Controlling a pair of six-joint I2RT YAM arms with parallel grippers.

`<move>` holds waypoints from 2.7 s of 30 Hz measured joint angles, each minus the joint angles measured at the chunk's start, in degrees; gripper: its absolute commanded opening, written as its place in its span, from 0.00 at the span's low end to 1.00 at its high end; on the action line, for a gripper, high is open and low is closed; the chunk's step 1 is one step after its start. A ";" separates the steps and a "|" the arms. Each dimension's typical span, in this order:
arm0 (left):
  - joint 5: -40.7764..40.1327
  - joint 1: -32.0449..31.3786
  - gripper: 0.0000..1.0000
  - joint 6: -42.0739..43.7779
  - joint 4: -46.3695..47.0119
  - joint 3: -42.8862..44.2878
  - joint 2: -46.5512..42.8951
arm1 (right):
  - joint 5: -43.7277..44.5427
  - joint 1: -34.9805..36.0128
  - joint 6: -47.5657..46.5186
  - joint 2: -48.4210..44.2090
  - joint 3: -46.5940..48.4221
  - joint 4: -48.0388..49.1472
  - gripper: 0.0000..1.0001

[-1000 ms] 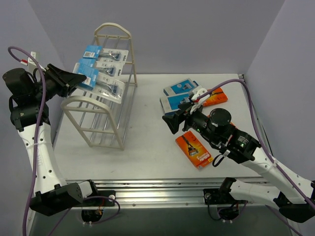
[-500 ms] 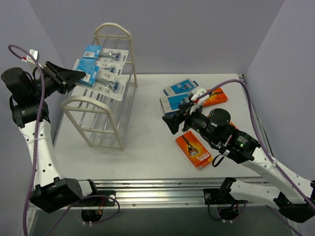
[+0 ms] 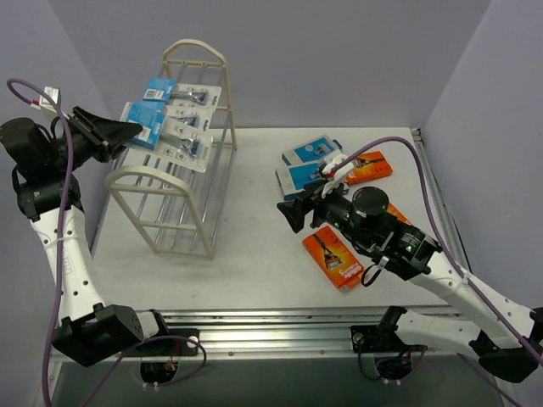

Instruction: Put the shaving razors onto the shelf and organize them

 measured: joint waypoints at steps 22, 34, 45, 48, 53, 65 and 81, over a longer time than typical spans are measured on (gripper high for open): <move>-2.99 1.51 0.08 -5.53 4.00 -3.82 -5.75 | -18.75 -3.41 2.40 13.49 0.63 12.66 0.77; -6.75 1.40 0.02 -4.87 0.61 -3.41 -9.09 | -31.69 -1.64 2.51 25.59 7.50 20.76 0.73; -8.57 -0.11 0.02 -5.42 0.07 -3.39 -11.93 | -34.16 1.49 2.34 33.59 12.81 23.89 0.73; -8.96 -0.39 0.02 -5.14 -0.57 -3.39 -12.13 | -34.12 2.10 2.32 35.95 14.78 24.22 0.73; -9.16 -0.81 0.02 -3.98 -1.55 -3.39 -12.24 | -33.73 3.19 2.29 39.82 18.34 24.20 0.71; -9.73 -1.44 0.02 -2.78 -1.68 -3.39 -12.63 | -31.28 4.66 2.38 44.83 21.86 24.17 0.40; -10.32 -1.57 0.02 -2.32 -1.62 -3.41 -12.63 | -29.38 4.68 -0.52 45.03 21.88 24.09 0.00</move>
